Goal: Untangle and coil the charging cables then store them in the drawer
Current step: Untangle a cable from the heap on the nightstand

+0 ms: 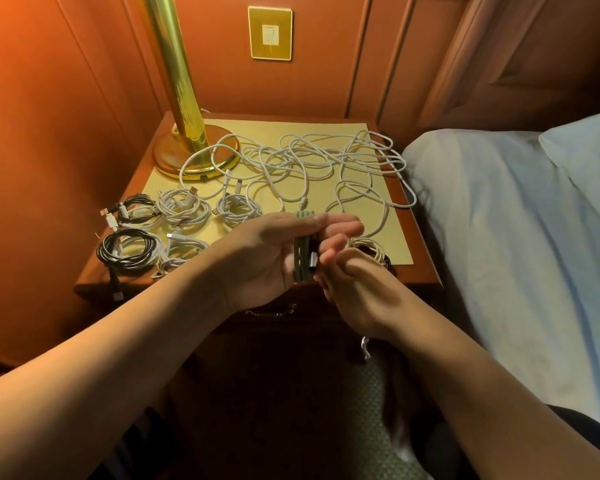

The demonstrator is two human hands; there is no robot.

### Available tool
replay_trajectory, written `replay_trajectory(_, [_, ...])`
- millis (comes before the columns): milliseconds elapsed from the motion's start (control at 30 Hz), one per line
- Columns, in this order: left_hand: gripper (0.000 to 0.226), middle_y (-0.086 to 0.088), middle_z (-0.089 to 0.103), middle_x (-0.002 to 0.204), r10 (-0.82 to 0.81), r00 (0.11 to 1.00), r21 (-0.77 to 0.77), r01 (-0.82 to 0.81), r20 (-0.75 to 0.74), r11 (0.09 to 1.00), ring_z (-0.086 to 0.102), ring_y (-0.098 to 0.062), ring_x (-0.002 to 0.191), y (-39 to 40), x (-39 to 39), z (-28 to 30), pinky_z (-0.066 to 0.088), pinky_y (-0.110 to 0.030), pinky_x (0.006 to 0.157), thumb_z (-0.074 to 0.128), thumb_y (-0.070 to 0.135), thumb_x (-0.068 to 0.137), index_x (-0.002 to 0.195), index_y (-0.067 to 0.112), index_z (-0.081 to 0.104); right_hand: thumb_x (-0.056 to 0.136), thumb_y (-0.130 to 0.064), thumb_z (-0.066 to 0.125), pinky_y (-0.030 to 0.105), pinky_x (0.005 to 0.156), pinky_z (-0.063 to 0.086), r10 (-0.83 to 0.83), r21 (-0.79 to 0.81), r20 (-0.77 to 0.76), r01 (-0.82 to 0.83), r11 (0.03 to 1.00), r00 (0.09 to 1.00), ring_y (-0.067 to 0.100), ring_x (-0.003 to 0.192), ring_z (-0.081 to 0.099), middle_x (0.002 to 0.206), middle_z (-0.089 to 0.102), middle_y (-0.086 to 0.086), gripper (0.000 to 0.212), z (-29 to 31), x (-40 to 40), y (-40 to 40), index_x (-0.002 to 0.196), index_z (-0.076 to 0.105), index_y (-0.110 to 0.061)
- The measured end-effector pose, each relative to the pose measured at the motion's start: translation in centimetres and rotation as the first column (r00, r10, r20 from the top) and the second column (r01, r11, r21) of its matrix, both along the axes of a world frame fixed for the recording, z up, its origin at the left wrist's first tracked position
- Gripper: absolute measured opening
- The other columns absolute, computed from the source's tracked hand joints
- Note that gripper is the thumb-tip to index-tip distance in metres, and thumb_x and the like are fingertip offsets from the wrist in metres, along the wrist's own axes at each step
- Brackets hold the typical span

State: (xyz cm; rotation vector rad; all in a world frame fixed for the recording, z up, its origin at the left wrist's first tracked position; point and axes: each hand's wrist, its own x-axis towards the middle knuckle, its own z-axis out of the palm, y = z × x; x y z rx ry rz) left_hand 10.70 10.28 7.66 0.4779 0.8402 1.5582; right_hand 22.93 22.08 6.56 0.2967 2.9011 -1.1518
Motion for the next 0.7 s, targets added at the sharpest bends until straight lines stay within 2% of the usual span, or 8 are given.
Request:
replay_trajectory(67, [0.041,-0.015,0.074,0.114,0.097,0.994,0.011,-0.097,0.049,0.995,0.075,-0.017,0.089,0.0,0.2,-0.1,0.062,-0.024,0.081,0.052,0.005,0.095,0.132,-0.010,0.057,0.113,-0.026,0.036,0.018,0.059,0.040,-0.024,-0.014,0.086,0.025,1.000,0.996,0.006,0.069,0.049,0.084,0.050,-0.005,0.028,0.1,0.5,0.6,0.105,0.058,-0.011])
replay_trajectory(100, [0.042,-0.018,0.072,0.120,0.165,0.985,0.008,-0.166,0.053,0.986,0.075,-0.019,0.094,0.2,0.3,-0.2,0.061,-0.026,0.085,0.053,0.004,0.093,0.132,-0.010,0.056,0.112,-0.022,0.039,0.015,0.055,0.038,-0.068,-0.038,0.109,0.072,0.997,0.992,0.005,0.064,0.047,0.081,0.049,-0.008,0.022,0.6,0.7,0.3,0.105,0.059,-0.014])
replay_trajectory(233, [0.038,-0.019,0.072,0.121,0.408,0.913,-0.034,-0.407,0.021,0.913,0.074,-0.026,0.104,0.8,-0.1,-0.3,0.062,-0.029,0.085,0.050,0.002,0.098,0.133,-0.007,0.057,0.112,-0.030,0.039,0.022,0.047,0.033,-0.078,-0.076,0.087,0.084,0.994,0.993,0.006,0.047,0.039,0.059,0.047,-0.004,0.043,1.7,0.9,-0.9,0.073,0.053,-0.017])
replay_trajectory(300, [0.033,-0.019,0.073,0.119,0.426,0.895,-0.039,-0.434,-0.134,0.900,0.073,-0.028,0.108,0.9,-0.8,-0.5,0.062,-0.031,0.084,0.049,0.003,0.103,0.133,-0.006,0.058,0.111,-0.034,0.039,0.028,0.050,0.034,-0.048,-0.067,0.042,0.051,0.996,0.998,0.008,0.050,0.041,0.058,0.049,-0.002,0.048,2.0,1.3,-1.0,0.071,0.055,-0.013])
replay_trajectory(400, [0.029,-0.019,0.075,0.115,0.322,0.827,-0.020,-0.373,-0.460,0.928,0.073,-0.028,0.109,0.6,-1.5,-0.6,0.060,-0.033,0.090,0.051,0.005,0.103,0.129,-0.003,0.061,0.106,-0.034,0.044,0.027,0.048,0.034,-0.064,-0.046,-0.040,0.062,0.997,0.997,0.007,0.053,0.046,0.059,0.053,-0.005,0.042,2.5,1.9,-0.7,0.070,0.056,-0.017])
replay_trajectory(533, [0.022,-0.011,0.076,0.094,0.092,0.720,-0.096,-0.216,-0.687,0.972,0.074,-0.018,0.089,0.1,-1.7,-0.3,0.057,-0.023,0.074,0.051,0.007,0.104,0.116,-0.001,0.067,0.106,-0.029,0.048,0.013,0.049,0.037,-0.123,-0.064,-0.219,0.111,0.992,0.968,0.004,0.058,0.054,0.062,0.057,-0.019,0.036,3.1,2.3,0.1,0.070,0.052,-0.030])
replay_trajectory(600, [0.025,-0.012,0.074,0.084,-0.039,0.703,-0.151,-0.097,-0.711,0.984,0.073,-0.021,0.079,-0.2,-1.4,0.1,0.056,-0.025,0.071,0.051,0.020,0.103,0.104,0.002,0.068,0.107,-0.028,0.053,0.012,0.049,0.036,-0.127,-0.040,-0.301,0.120,0.992,0.945,0.008,0.060,0.056,0.064,0.058,-0.017,0.034,2.8,2.2,0.8,0.073,0.053,-0.031])
replay_trajectory(700, [0.057,-0.008,0.070,0.067,-0.217,0.772,-0.202,0.117,-0.598,0.972,0.067,-0.020,0.060,-0.3,-0.9,0.4,0.054,-0.028,0.065,0.034,0.048,0.103,0.099,0.001,0.066,0.106,-0.029,0.056,0.012,0.053,0.038,-0.129,-0.048,-0.349,0.120,0.992,0.928,0.008,0.062,0.059,0.066,0.058,-0.016,0.027,2.6,2.0,1.8,0.079,0.057,-0.029])
